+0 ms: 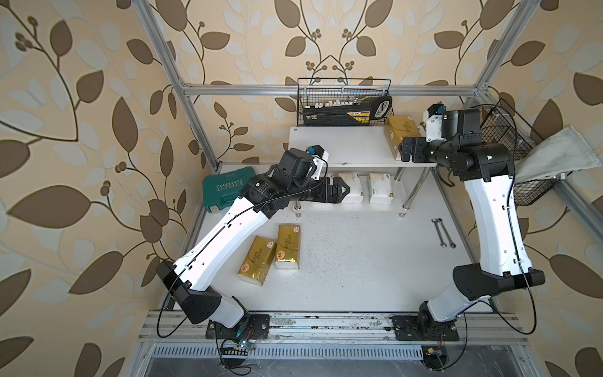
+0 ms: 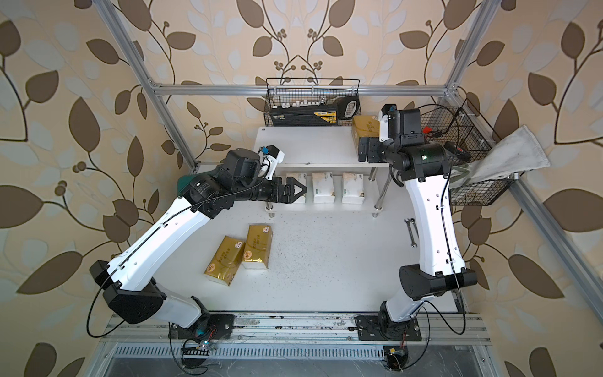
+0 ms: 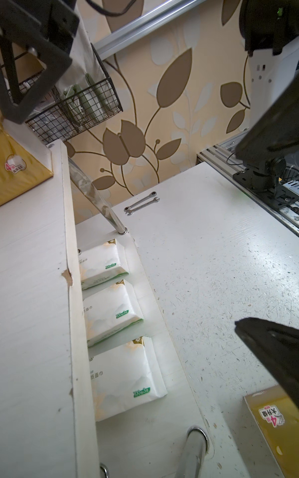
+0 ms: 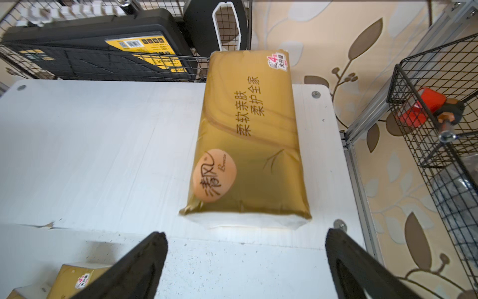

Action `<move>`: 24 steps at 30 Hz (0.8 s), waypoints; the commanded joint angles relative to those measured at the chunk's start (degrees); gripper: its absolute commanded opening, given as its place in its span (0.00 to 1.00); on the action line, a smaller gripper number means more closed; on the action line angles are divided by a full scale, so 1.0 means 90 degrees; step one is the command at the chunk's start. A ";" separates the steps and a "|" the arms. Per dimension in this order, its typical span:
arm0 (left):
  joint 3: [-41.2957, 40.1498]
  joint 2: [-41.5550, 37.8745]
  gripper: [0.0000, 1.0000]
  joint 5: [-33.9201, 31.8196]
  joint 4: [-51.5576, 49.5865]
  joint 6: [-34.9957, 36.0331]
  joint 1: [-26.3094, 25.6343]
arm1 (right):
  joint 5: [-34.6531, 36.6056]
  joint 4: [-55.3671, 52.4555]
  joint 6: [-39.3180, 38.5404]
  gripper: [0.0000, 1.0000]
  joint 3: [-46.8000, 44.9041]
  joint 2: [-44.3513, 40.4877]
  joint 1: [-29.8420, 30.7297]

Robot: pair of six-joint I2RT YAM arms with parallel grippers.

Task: Place the tissue boxes on the shelf by color
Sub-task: Place a box of tissues on the shelf, then pick up the box of tissues from the center of the board.

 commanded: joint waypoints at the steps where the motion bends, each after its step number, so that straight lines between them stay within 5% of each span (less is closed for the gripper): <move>1: -0.0208 -0.0569 0.99 -0.0230 0.0292 -0.0117 0.0022 | -0.0653 0.0361 0.0322 0.99 -0.0462 -0.0585 -0.0007; 8: -0.1274 -0.1341 0.99 -0.0943 0.0455 -0.0240 0.0020 | -0.1048 0.0750 0.0720 0.99 -0.1878 -0.1664 0.0786; 17: -0.3217 -0.2849 0.99 -0.2437 0.0310 -0.0813 0.0022 | 0.0436 0.1535 0.1737 0.99 -0.4630 -0.2331 0.4109; 24: -0.4105 -0.3895 0.99 -0.3519 -0.0537 -0.1334 0.0047 | 0.1180 0.3082 0.2971 0.99 -0.5881 -0.1026 0.6351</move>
